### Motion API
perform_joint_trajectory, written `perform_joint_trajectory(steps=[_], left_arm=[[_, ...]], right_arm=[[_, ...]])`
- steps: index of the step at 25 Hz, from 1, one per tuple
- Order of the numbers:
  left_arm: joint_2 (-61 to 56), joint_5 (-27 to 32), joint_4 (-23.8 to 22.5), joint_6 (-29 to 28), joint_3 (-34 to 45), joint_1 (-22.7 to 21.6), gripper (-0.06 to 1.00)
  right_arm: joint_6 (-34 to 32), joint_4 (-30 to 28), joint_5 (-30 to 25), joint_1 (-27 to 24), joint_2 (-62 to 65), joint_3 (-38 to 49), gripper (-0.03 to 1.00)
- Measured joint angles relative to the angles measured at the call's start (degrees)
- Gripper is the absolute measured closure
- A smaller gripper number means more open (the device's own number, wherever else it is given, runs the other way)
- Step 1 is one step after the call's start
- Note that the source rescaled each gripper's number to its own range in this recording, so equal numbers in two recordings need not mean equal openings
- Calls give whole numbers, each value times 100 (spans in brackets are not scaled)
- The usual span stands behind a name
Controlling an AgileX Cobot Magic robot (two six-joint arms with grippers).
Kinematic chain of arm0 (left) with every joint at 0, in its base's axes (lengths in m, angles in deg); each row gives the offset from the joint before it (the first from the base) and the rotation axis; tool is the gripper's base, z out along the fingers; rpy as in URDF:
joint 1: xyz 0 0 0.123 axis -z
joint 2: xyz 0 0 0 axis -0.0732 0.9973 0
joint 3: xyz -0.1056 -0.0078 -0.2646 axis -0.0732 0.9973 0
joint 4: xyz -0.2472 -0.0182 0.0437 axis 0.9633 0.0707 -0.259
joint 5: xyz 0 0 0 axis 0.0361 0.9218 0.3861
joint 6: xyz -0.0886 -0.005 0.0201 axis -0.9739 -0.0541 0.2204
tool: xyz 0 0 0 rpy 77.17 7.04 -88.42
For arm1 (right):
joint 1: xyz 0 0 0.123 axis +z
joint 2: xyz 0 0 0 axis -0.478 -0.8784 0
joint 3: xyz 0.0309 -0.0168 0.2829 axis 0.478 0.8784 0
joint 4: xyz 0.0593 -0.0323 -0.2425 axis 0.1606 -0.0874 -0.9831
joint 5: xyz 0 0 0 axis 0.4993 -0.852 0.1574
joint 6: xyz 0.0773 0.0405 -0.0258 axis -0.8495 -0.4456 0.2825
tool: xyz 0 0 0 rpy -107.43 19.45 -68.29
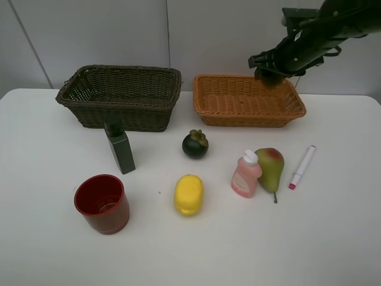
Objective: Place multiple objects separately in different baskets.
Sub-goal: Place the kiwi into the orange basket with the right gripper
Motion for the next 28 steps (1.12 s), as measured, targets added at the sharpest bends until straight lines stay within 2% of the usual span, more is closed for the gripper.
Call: perform_joint_trajectory(steps=[6,28], left_arm=[[0,0,0,0,0,0,1],[0,0,0,0,0,0,1]], right_arm=[[0,5,319,0,-508,-22,45],[0,-1,503,-67,-953,-28,45]])
